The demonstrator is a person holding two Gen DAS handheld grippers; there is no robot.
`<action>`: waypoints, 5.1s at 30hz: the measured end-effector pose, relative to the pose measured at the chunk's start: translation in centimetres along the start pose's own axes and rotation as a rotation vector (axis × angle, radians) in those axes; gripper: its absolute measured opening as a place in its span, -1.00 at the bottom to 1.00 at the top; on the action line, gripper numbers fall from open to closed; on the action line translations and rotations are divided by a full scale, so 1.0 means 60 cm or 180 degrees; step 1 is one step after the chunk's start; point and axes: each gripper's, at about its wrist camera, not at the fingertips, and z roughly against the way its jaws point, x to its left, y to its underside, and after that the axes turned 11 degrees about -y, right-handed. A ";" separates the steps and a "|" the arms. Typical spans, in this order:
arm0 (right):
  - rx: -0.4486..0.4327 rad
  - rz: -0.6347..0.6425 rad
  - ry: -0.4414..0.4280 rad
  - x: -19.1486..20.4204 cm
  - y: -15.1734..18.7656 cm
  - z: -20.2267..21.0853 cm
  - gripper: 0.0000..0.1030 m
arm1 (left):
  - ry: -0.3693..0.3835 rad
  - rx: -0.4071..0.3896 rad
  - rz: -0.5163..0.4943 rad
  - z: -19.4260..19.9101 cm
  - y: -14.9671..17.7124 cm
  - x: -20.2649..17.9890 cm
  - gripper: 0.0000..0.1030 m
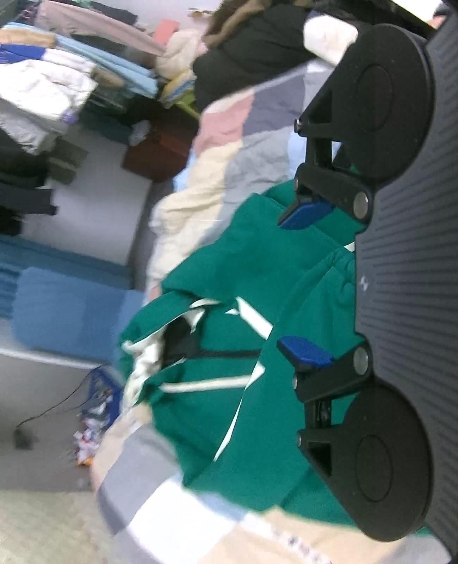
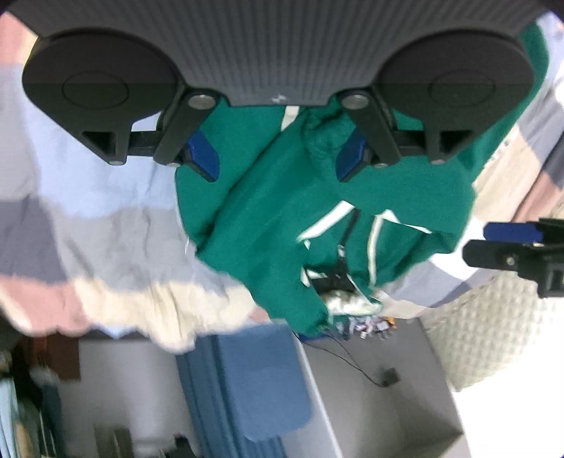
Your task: Fold large clothes
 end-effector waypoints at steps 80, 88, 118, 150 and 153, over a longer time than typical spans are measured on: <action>0.0241 -0.0424 -0.0185 -0.101 -0.372 -0.738 -0.58 | 0.0139 -0.0020 0.0981 -0.805 -0.342 0.310 -0.47; 0.0184 0.0091 -0.0086 -0.049 -0.418 -0.684 -0.85 | 0.0156 0.0053 0.0667 -0.752 -0.368 0.306 -0.88; -0.0223 0.0712 -0.0435 0.158 -0.025 -0.155 -0.84 | 0.0085 -0.0287 0.0384 -0.138 0.118 0.222 -0.87; -0.0741 0.0184 -0.0685 0.105 -0.021 -0.258 -0.01 | 0.0241 -0.0237 0.0655 -0.145 0.122 0.254 0.10; -0.0662 0.0366 -0.0720 0.116 -0.014 -0.270 -0.56 | 0.0304 -0.0316 0.0707 -0.149 0.115 0.263 0.10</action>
